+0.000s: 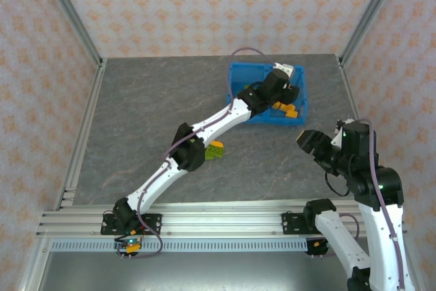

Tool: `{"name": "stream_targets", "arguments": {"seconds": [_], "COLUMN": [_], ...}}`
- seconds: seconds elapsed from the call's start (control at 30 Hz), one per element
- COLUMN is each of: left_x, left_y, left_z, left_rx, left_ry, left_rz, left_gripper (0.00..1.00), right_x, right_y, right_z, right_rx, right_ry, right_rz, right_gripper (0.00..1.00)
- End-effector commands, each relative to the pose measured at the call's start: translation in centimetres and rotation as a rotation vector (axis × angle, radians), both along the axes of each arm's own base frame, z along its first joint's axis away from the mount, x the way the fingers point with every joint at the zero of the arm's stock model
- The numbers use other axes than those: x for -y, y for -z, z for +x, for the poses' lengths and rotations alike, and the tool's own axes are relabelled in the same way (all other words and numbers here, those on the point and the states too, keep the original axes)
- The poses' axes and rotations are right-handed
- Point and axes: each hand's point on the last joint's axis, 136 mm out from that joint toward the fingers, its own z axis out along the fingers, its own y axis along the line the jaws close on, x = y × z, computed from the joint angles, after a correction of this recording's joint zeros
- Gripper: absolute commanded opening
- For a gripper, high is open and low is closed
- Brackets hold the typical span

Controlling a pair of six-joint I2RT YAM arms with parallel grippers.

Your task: Sort the legos into containers by color

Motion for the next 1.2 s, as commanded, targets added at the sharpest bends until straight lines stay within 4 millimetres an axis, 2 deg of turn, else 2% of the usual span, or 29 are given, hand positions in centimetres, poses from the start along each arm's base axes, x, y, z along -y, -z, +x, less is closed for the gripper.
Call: {"name": "stream_targets", "arguments": {"seconds": [0.0,0.1,0.23,0.33,0.4,0.5,0.53,0.6,0.7,0.8,0.87,0.93,0.97,1.03,1.17], "left_x": [1.0,0.5,-1.2,-3.6,-5.3,-9.1,-11.1,-14.1,-18.4,-22.0,-23.9,-25.9,-26.9,-29.3,-32.3], "left_y": [-7.1,-10.1,-14.4,-16.2,-16.7,-17.0,-18.4,-18.9,-19.3,-18.0,-16.2,-13.5,-12.3,-10.3,-6.8], "left_z": [-0.5,-1.4,-4.2,-6.2,-7.6,-10.2,-11.7,-14.2,-18.9,-23.7,-27.0,-30.6,-31.7,-33.0,-33.6], "left_rx": [0.120,0.137,0.120,0.103,0.102,0.141,0.179,0.224,0.302,0.368,0.427,0.492,0.513,0.547,0.519], "left_ry": [0.013,0.027,0.088,0.098,0.101,0.089,0.082,0.096,0.162,0.287,0.416,0.583,0.630,0.654,0.622], "left_rz": [-0.119,-0.133,-0.099,-0.031,0.014,0.048,0.033,0.051,0.117,0.237,0.343,0.482,0.539,0.643,0.757], "left_gripper": [0.69,0.76,0.82,0.82,0.83,0.84,0.85,0.87,0.89,0.99,1.00,1.00,1.00,1.00,1.00], "right_x": [0.8,0.8,0.7,0.6,0.1,-0.9,-1.2,-2.0,-4.3,-6.5,-8.1,-9.9,-10.9,-12.9,-16.5], "right_y": [-0.3,-0.1,0.6,1.2,1.5,1.9,2.0,2.0,1.7,2.4,3.5,5.0,5.8,7.7,11.1], "right_z": [-0.9,-0.9,-1.0,-0.9,-0.5,0.1,0.3,0.9,2.3,3.8,4.5,5.4,5.8,6.8,8.0], "right_rx": [0.010,0.008,-0.011,-0.009,-0.009,-0.005,-0.006,-0.003,0.009,0.010,-0.004,-0.038,-0.065,-0.134,-0.223], "right_ry": [0.012,0.012,0.010,0.012,-0.006,-0.050,-0.063,-0.092,-0.165,-0.215,-0.253,-0.285,-0.298,-0.313,-0.342], "right_rz": [-0.045,-0.044,-0.041,-0.034,-0.015,0.023,0.035,0.064,0.172,0.228,0.178,0.113,0.092,0.062,0.038], "right_gripper": [0.70,0.70,0.70,0.70,0.70,0.70,0.70,0.70,0.69,0.69,0.69,0.70,0.70,0.70,0.75]}}
